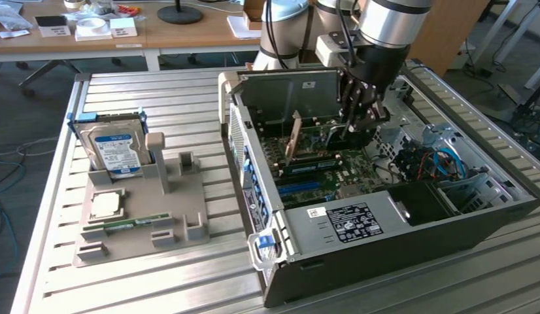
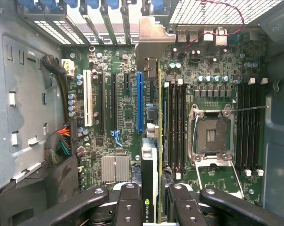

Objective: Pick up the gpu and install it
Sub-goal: 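Insert the gpu into the slot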

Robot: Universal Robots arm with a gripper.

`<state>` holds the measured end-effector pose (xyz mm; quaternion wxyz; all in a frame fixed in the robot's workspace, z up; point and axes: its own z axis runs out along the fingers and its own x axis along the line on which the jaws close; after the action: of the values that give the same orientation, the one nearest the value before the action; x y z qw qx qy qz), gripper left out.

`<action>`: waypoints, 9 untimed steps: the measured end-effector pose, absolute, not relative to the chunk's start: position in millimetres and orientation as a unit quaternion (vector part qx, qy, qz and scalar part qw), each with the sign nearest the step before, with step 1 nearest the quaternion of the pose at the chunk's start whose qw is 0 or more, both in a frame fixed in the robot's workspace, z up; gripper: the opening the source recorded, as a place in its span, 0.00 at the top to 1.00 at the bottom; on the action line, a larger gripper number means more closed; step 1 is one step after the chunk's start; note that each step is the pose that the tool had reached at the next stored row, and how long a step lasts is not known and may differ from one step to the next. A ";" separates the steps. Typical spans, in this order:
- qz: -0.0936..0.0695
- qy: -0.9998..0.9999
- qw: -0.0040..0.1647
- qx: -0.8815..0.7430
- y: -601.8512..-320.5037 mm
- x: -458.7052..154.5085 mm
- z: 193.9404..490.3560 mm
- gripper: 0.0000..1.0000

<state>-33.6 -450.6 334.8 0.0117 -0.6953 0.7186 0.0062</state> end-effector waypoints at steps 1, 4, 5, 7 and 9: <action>0.006 0.719 0.012 -0.695 -450.6 -33.8 334.8 0.73; 0.006 0.719 0.012 -0.695 -450.6 -35.1 334.8 0.73; 0.006 0.719 0.012 -0.695 -450.6 -35.5 334.8 0.73; 0.006 0.719 0.012 -0.695 -450.9 -36.3 334.8 0.73; 0.006 0.719 0.012 -0.695 -452.0 -36.7 334.8 0.73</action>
<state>-36.7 -452.0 334.8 0.0117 -0.6953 0.7186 0.0061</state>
